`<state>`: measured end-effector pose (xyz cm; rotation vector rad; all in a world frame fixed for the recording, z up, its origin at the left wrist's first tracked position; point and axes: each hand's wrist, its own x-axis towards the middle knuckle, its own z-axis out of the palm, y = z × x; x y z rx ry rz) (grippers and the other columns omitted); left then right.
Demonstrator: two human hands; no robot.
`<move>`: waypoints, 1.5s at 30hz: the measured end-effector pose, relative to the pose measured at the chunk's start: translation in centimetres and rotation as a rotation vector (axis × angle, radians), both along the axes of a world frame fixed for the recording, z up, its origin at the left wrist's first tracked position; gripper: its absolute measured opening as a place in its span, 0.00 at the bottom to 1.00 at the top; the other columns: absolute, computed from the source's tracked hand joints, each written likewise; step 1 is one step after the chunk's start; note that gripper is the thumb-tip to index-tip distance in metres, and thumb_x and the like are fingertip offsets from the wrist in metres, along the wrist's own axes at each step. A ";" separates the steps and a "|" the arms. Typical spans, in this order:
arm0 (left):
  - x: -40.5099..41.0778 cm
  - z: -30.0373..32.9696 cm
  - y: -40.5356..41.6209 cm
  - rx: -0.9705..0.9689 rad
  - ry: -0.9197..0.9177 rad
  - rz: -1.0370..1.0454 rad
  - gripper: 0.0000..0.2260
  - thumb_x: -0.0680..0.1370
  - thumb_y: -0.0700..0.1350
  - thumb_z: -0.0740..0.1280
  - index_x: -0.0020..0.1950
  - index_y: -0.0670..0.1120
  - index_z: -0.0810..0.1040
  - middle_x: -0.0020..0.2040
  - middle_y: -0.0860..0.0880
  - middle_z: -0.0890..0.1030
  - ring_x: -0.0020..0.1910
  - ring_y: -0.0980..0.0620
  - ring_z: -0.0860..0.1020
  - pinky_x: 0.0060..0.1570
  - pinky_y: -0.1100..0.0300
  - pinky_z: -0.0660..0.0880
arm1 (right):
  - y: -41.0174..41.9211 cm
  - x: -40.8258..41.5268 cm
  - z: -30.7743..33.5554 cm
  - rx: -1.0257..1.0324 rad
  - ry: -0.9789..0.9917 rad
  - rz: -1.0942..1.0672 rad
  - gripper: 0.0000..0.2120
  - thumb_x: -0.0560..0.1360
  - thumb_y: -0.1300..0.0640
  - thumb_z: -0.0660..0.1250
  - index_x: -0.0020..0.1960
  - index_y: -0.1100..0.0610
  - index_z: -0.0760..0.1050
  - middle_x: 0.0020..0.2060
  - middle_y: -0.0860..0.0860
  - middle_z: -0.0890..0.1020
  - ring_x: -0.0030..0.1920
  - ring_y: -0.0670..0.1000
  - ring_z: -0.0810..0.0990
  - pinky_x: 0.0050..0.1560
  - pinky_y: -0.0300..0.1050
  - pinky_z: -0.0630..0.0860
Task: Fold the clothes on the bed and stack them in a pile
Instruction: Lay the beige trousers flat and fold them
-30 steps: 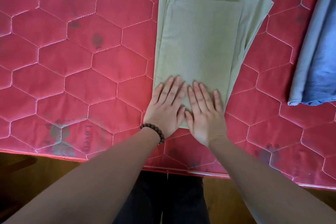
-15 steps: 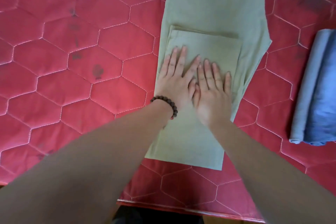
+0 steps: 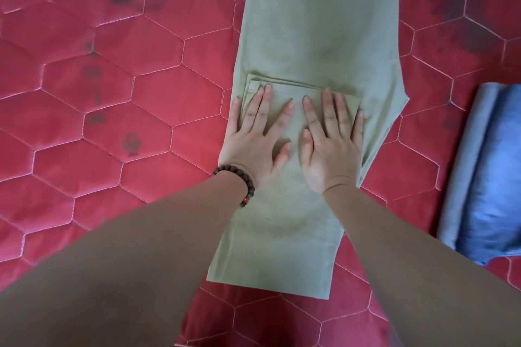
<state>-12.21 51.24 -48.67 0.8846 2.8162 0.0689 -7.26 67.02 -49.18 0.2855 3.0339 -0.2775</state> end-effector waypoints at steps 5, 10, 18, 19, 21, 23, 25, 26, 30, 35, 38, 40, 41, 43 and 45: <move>0.0 -0.1 0.0 -0.007 0.015 0.011 0.30 0.78 0.61 0.51 0.80 0.55 0.51 0.80 0.41 0.49 0.79 0.46 0.48 0.75 0.41 0.46 | 0.0 0.1 -0.1 0.031 -0.014 0.018 0.27 0.81 0.44 0.48 0.78 0.46 0.54 0.78 0.52 0.54 0.78 0.53 0.50 0.76 0.62 0.44; 0.2 0.5 -0.4 -0.029 -0.004 -0.058 0.27 0.80 0.62 0.49 0.79 0.58 0.50 0.80 0.46 0.49 0.78 0.41 0.46 0.74 0.37 0.46 | -0.3 0.3 0.5 0.084 -0.068 0.022 0.29 0.81 0.39 0.45 0.79 0.47 0.49 0.79 0.53 0.51 0.79 0.53 0.46 0.75 0.63 0.41; 11.0 0.4 -7.0 -0.048 -0.077 -0.184 0.31 0.78 0.68 0.46 0.79 0.59 0.49 0.80 0.40 0.45 0.78 0.37 0.43 0.71 0.31 0.48 | -6.5 11.6 0.5 0.059 -0.100 0.102 0.31 0.81 0.42 0.44 0.80 0.55 0.46 0.79 0.53 0.48 0.79 0.52 0.44 0.77 0.60 0.41; 12.3 0.3 -8.0 -0.031 -0.083 -0.218 0.32 0.78 0.69 0.47 0.79 0.59 0.49 0.79 0.39 0.45 0.78 0.37 0.43 0.71 0.30 0.48 | -7.2 13.5 0.5 0.042 -0.093 0.111 0.32 0.81 0.42 0.46 0.80 0.57 0.47 0.79 0.54 0.49 0.79 0.52 0.46 0.77 0.60 0.42; 14.7 0.1 -9.6 0.004 -0.072 -0.288 0.34 0.77 0.70 0.49 0.79 0.58 0.49 0.79 0.37 0.46 0.77 0.35 0.45 0.71 0.31 0.49 | -8.0 17.0 0.5 0.023 -0.077 0.153 0.33 0.81 0.42 0.49 0.79 0.58 0.50 0.79 0.55 0.52 0.79 0.53 0.48 0.77 0.61 0.45; 16.0 -0.2 -10.7 0.029 -0.063 -0.317 0.35 0.76 0.72 0.51 0.79 0.58 0.50 0.79 0.37 0.47 0.77 0.35 0.46 0.71 0.32 0.50 | -8.2 19.0 0.3 0.015 -0.080 0.196 0.34 0.80 0.40 0.51 0.79 0.58 0.51 0.79 0.56 0.53 0.79 0.54 0.49 0.76 0.62 0.45; 16.2 -0.4 -11.0 0.045 -0.065 -0.315 0.35 0.75 0.72 0.52 0.79 0.59 0.51 0.79 0.38 0.48 0.77 0.36 0.47 0.72 0.33 0.49 | -7.7 19.5 0.2 -0.001 -0.092 0.237 0.35 0.80 0.38 0.51 0.79 0.56 0.51 0.79 0.56 0.51 0.79 0.55 0.48 0.76 0.64 0.45; 16.1 -0.5 -11.1 0.051 -0.067 -0.309 0.35 0.75 0.72 0.52 0.79 0.58 0.52 0.79 0.39 0.49 0.78 0.37 0.47 0.73 0.34 0.49 | -7.3 19.4 0.1 -0.002 -0.095 0.260 0.35 0.79 0.38 0.52 0.79 0.56 0.51 0.79 0.55 0.51 0.79 0.55 0.49 0.75 0.64 0.46; 15.5 -0.5 -13.3 0.042 -0.064 -0.284 0.33 0.78 0.67 0.53 0.79 0.55 0.52 0.80 0.45 0.51 0.79 0.44 0.49 0.74 0.38 0.49 | -3.8 21.1 0.0 0.017 -0.110 0.215 0.32 0.80 0.39 0.50 0.80 0.52 0.49 0.79 0.52 0.49 0.79 0.53 0.48 0.75 0.64 0.45; 13.1 0.0 -16.7 0.026 -0.079 -0.426 0.24 0.83 0.57 0.47 0.79 0.55 0.52 0.80 0.52 0.52 0.79 0.44 0.50 0.74 0.38 0.45 | 0.4 22.1 1.3 0.004 -0.164 0.282 0.28 0.82 0.43 0.44 0.80 0.51 0.47 0.79 0.49 0.50 0.79 0.53 0.49 0.74 0.67 0.47; 9.4 0.8 -16.1 0.074 -0.013 -0.347 0.30 0.79 0.43 0.60 0.79 0.53 0.52 0.80 0.52 0.52 0.79 0.45 0.49 0.75 0.41 0.41 | 3.1 20.4 2.0 -0.001 -0.118 0.263 0.26 0.82 0.46 0.46 0.79 0.50 0.48 0.79 0.49 0.51 0.78 0.52 0.49 0.75 0.64 0.45; 5.5 1.3 -14.5 0.085 0.031 -0.273 0.39 0.72 0.35 0.66 0.79 0.52 0.53 0.79 0.53 0.53 0.79 0.47 0.47 0.75 0.44 0.38 | 5.5 18.0 2.3 0.018 -0.066 0.140 0.26 0.82 0.50 0.50 0.79 0.50 0.51 0.78 0.50 0.53 0.78 0.53 0.50 0.76 0.62 0.46; 3.6 1.6 -13.5 0.083 0.046 -0.259 0.41 0.71 0.32 0.67 0.79 0.51 0.53 0.79 0.52 0.53 0.78 0.47 0.47 0.75 0.45 0.37 | 6.6 16.6 2.5 0.035 -0.057 0.099 0.27 0.80 0.53 0.52 0.79 0.51 0.52 0.78 0.51 0.53 0.78 0.54 0.51 0.76 0.63 0.47; 0.2 2.1 -11.2 0.075 0.063 -0.290 0.41 0.70 0.27 0.64 0.79 0.49 0.54 0.78 0.51 0.51 0.78 0.46 0.48 0.76 0.46 0.38 | 8.1 13.6 2.7 0.073 -0.065 0.091 0.29 0.79 0.57 0.54 0.79 0.51 0.52 0.78 0.53 0.54 0.78 0.56 0.53 0.75 0.64 0.48; -2.2 2.4 -9.0 0.076 0.066 -0.374 0.37 0.72 0.27 0.58 0.79 0.48 0.55 0.78 0.49 0.50 0.78 0.45 0.48 0.76 0.46 0.41 | 8.6 10.9 2.5 0.113 -0.055 0.143 0.29 0.80 0.56 0.54 0.78 0.51 0.50 0.78 0.54 0.55 0.77 0.57 0.54 0.75 0.64 0.47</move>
